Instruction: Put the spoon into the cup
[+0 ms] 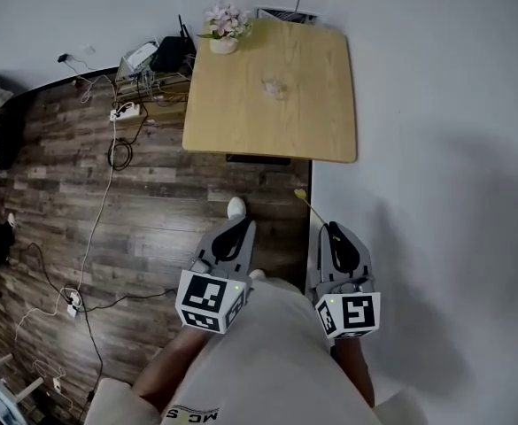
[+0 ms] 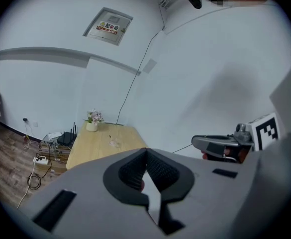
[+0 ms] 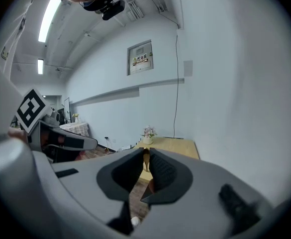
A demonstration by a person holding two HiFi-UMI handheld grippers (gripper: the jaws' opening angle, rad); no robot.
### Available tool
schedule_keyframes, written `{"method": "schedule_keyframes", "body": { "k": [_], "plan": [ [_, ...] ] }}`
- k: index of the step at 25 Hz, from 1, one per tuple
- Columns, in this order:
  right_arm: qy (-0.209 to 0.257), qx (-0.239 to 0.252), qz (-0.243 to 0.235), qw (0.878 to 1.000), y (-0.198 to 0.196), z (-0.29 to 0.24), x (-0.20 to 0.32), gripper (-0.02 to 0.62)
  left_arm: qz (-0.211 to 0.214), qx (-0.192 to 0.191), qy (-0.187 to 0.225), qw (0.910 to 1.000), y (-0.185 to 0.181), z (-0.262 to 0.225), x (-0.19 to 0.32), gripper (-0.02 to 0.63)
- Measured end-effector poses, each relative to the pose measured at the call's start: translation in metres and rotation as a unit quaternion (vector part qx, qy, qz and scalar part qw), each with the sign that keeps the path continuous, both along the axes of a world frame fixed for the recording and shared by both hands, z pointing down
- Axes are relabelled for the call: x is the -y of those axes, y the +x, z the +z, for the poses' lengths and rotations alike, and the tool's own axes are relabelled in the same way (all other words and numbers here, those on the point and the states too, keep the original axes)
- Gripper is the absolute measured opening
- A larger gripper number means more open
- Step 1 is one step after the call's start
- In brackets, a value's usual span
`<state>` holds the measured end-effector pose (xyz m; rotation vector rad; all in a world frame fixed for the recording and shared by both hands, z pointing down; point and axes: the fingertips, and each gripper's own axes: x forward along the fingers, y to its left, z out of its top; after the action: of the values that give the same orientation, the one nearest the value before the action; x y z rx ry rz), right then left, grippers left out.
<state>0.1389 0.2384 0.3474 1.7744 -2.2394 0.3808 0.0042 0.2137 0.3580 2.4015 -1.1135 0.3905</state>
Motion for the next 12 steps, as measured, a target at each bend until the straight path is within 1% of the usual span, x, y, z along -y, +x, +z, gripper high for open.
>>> {"method": "schedule_keyframes", "body": {
  "k": [6, 9, 12],
  "plan": [
    [-0.013, -0.015, 0.014, 1.000, -0.006, 0.000, 0.100, 0.054, 0.021, -0.014, -0.012, 0.9996, -0.003, 0.000, 0.103, 0.011],
    [-0.019, -0.017, 0.027, 0.999, -0.005, -0.004, 0.151, 0.054, 0.032, -0.018, -0.011, 0.9993, -0.005, -0.004, 0.154, 0.011],
    [-0.014, -0.025, 0.035, 0.999, -0.008, -0.011, 0.192, 0.054, 0.040, -0.021, -0.016, 0.9989, -0.009, -0.004, 0.192, 0.011]
  ]
}}
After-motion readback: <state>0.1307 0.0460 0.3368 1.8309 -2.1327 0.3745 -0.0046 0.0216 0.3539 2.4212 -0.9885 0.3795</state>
